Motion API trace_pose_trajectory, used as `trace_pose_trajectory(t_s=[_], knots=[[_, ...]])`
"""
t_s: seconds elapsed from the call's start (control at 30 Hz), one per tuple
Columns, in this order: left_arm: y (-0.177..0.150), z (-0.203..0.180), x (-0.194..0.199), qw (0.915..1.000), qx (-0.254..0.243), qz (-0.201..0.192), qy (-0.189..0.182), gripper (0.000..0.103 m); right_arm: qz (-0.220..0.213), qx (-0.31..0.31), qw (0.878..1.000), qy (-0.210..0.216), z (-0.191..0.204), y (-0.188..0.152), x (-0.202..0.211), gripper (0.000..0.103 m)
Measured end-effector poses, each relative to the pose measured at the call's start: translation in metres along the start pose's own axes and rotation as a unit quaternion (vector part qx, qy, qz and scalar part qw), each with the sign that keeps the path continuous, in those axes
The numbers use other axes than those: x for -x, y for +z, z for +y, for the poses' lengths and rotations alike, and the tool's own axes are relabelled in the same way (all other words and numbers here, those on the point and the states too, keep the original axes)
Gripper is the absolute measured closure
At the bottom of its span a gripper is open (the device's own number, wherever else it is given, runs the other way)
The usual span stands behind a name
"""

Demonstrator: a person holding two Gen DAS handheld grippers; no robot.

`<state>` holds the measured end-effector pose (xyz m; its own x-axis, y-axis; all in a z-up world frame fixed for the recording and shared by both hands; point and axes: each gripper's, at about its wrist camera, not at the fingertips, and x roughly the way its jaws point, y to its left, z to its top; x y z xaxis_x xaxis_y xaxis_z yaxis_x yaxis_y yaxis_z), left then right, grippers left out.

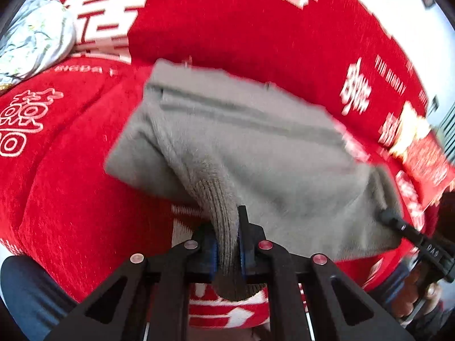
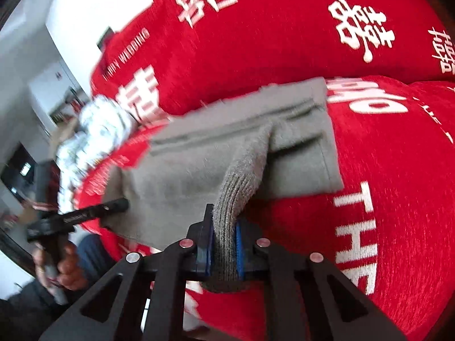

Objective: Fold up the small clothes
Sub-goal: 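Lift the hem with both grippers and fold it toward the collar, then lower the folded hem onto the sweater body with both grippers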

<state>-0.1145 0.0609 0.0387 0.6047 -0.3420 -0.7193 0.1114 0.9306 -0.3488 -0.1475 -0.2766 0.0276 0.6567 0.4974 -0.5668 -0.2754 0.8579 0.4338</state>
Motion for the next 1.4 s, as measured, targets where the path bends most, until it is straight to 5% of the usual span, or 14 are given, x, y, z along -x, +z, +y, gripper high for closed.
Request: trace_pose_trajectory(t_s=[0.23,0.43,0.83,1.4], knots=[[0.04,-0.012,0.025,0.9982,-0.015,-0.058,0.008,0.091,-0.044,0.011,0.999,-0.004,0.017,0.048,0.007,0.09],[0.069,-0.001,0.02,0.997,0.017,-0.072,0.02,0.091,-0.073,-0.048,0.996,-0.007,0.004,0.081,0.005,0.09],[0.099,0.007,-0.02,0.9964,0.026,-0.056,0.058,0.091,-0.053,-0.051,0.993,-0.087,-0.007,0.107,-0.041,0.09],[0.132,0.007,-0.061,0.9959,0.032,-0.031,0.078,0.091,-0.021,-0.061,0.991,-0.116,-0.024,0.136,-0.085,0.09]])
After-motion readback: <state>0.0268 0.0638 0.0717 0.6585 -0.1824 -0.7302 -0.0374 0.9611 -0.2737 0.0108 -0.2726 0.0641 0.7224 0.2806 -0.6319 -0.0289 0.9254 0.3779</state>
